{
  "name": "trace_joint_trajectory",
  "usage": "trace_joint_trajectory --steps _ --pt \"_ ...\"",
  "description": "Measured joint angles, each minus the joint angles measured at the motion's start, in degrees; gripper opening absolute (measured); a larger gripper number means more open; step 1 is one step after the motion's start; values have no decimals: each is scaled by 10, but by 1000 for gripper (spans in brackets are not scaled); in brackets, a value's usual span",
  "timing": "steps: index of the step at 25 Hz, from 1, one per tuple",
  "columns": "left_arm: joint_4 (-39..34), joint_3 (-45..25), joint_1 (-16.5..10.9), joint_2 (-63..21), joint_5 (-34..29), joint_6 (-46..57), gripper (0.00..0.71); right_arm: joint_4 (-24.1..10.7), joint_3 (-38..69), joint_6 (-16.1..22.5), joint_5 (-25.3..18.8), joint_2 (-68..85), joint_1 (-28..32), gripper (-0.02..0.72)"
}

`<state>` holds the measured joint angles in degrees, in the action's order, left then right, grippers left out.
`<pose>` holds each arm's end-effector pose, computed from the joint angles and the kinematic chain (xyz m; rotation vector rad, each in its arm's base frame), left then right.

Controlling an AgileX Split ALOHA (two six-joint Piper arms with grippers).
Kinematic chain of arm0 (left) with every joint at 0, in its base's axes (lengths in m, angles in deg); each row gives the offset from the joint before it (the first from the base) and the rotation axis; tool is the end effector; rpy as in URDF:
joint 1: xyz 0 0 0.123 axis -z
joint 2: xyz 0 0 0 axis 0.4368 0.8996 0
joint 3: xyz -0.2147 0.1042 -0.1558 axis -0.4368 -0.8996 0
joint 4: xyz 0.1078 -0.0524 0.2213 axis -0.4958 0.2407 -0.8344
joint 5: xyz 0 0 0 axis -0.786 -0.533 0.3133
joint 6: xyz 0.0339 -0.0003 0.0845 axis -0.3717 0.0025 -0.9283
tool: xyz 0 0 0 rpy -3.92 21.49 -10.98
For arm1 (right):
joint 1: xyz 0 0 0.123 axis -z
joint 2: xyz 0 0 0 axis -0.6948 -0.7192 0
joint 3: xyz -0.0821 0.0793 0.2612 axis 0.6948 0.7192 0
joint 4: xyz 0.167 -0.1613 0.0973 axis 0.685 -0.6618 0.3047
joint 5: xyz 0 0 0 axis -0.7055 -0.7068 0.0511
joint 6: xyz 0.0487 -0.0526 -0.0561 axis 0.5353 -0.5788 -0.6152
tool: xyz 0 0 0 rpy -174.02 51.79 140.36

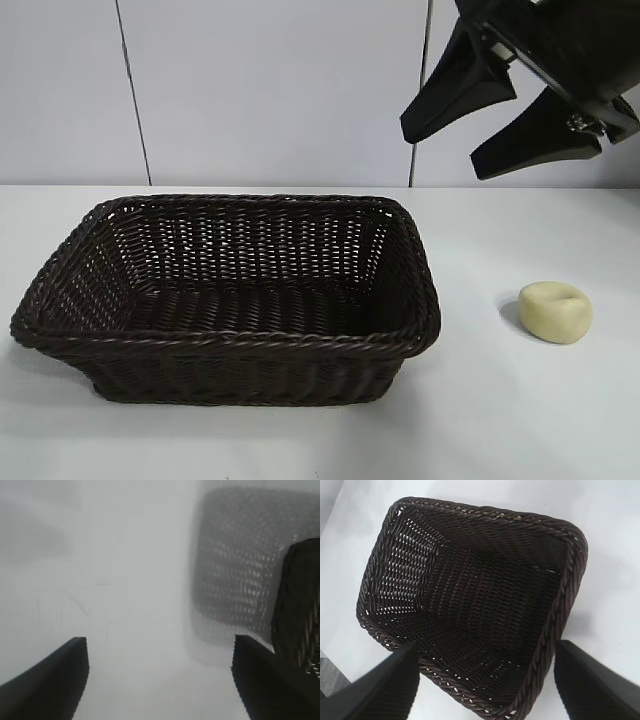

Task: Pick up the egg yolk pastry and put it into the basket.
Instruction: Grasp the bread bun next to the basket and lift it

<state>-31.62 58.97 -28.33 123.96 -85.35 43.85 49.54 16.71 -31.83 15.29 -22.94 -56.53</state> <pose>0.2750 0.0071 0.3041 0.0135 2.9193 -0.0574 0.2704 0.1040 0.2712 -0.3537 2.4556 0.7450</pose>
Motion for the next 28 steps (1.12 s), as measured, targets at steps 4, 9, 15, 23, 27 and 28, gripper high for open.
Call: trace_joint_trajectory --steps 4,9,15,23,27,28 --pt "-5 -95 0 -120 8 0 571 0 0 0 -3 0 0 538" --pt "-6 -206 0 -261 36 0 571 0 0 0 -4 0 0 538" --pt "-6 -323 0 -413 53 20 571 0 0 0 -4 0 0 538" --pt "-6 -415 0 -562 57 30 571 0 0 0 -4 0 0 538" --pt "-6 -419 0 -595 56 30 571 0 0 0 -4 0 0 538" --pt "-6 -419 0 -597 56 30 571 0 0 0 -4 0 0 538"
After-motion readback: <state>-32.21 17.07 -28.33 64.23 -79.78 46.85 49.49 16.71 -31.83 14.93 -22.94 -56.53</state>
